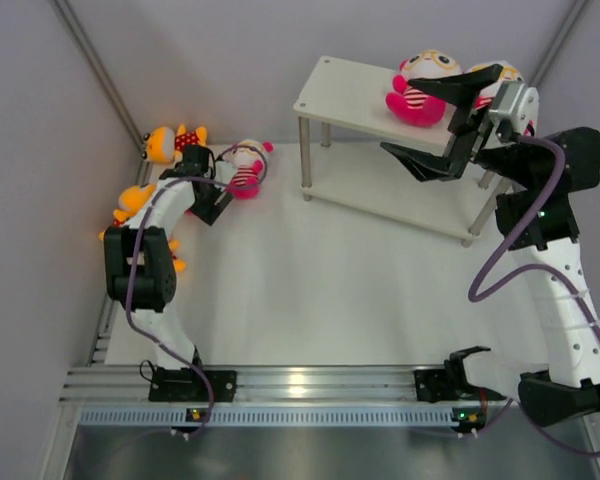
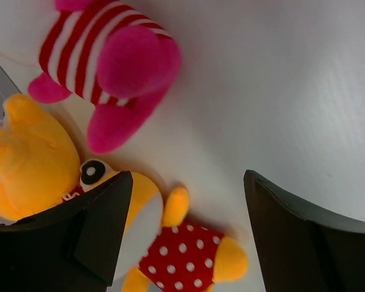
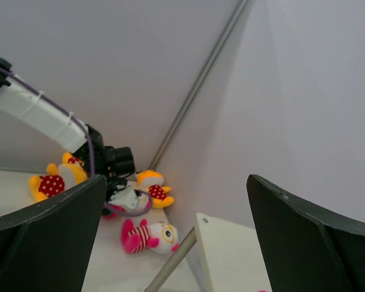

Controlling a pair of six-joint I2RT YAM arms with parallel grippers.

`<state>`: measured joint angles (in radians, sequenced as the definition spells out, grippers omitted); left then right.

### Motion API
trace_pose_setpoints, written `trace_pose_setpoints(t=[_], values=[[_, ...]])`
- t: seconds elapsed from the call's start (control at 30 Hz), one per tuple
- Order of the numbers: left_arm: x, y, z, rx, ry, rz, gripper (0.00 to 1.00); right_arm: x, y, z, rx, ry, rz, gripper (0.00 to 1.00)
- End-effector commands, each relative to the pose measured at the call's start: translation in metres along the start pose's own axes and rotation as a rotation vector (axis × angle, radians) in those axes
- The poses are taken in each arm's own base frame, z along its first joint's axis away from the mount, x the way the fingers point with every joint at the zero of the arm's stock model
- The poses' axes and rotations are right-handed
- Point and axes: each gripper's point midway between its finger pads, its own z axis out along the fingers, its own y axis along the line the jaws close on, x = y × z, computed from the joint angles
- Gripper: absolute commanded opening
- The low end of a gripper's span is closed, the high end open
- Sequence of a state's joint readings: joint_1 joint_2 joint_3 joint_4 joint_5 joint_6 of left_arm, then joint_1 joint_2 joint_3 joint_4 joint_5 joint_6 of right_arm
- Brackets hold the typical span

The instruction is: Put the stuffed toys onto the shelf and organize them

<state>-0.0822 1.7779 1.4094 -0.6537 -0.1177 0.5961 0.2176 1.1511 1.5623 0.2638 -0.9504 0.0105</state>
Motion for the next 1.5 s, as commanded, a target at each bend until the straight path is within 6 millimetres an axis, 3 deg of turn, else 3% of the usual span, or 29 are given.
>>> trace_pose_setpoints(t=[0.0,0.07,0.27,0.6,0.8,0.87,0.9,0.93,1.03,1.1,1.13,1.17,1.2,1.23,1.27,1.33,1.37,1.43,1.47], values=[[-0.015,0.091,-0.003,-0.207,-0.061,-0.088,0.82,0.024,0.023,0.003,-0.094,0.027,-0.016,0.99],[-0.009,0.095,0.006,-0.179,-0.058,-0.065,0.86,0.036,0.027,0.002,-0.105,0.05,-0.027,0.99],[-0.007,0.066,0.045,0.021,-0.114,0.0,0.88,0.059,0.027,0.002,-0.084,0.089,-0.024,0.99],[0.016,0.068,0.083,0.052,-0.04,-0.036,0.72,0.081,0.026,0.002,-0.08,0.132,-0.04,0.99],[0.011,0.066,0.086,0.077,-0.066,-0.049,0.49,0.089,0.026,0.003,-0.08,0.148,-0.043,0.99],[0.01,0.064,0.088,0.089,-0.072,-0.053,0.34,0.09,0.027,0.003,-0.081,0.149,-0.039,0.99],[0.008,0.064,0.088,0.092,-0.077,-0.057,0.24,0.089,0.028,0.004,-0.084,0.147,-0.039,1.0],[0.006,0.066,0.088,0.087,-0.081,-0.073,0.0,0.09,0.028,0.004,-0.084,0.148,-0.036,0.99],[0.001,0.067,0.085,0.083,-0.092,-0.117,0.0,0.087,0.032,0.005,-0.092,0.143,-0.03,0.99],[-0.002,0.064,0.065,0.095,-0.113,-0.138,0.0,0.09,0.039,0.008,-0.111,0.148,-0.016,1.0],[-0.001,0.046,0.058,0.166,-0.134,-0.137,0.0,0.091,0.042,0.01,-0.117,0.152,-0.02,0.99],[-0.009,0.044,0.029,0.171,-0.186,-0.123,0.0,0.095,0.045,0.012,-0.123,0.163,-0.021,1.0],[-0.008,0.037,0.014,0.194,-0.212,-0.106,0.0,0.101,0.06,0.018,-0.161,0.177,-0.004,0.99],[0.005,0.009,0.005,0.285,-0.216,-0.105,0.0,0.104,0.065,0.022,-0.164,0.185,0.004,1.0],[-0.001,0.007,-0.028,0.265,-0.279,-0.082,0.0,0.111,0.074,0.027,-0.188,0.19,0.027,0.99],[0.019,-0.022,-0.046,0.317,-0.284,-0.045,0.0,0.113,0.1,0.04,-0.252,0.165,0.077,0.99],[0.02,-0.032,-0.077,0.322,-0.332,-0.019,0.0,0.127,0.112,0.044,-0.278,0.176,0.113,0.98],[0.039,-0.055,-0.095,0.349,-0.338,0.034,0.0,0.133,0.137,0.055,-0.323,0.17,0.158,0.97],[0.044,-0.066,-0.121,0.354,-0.37,0.054,0.0,0.145,0.158,0.063,-0.367,0.185,0.195,0.97]])
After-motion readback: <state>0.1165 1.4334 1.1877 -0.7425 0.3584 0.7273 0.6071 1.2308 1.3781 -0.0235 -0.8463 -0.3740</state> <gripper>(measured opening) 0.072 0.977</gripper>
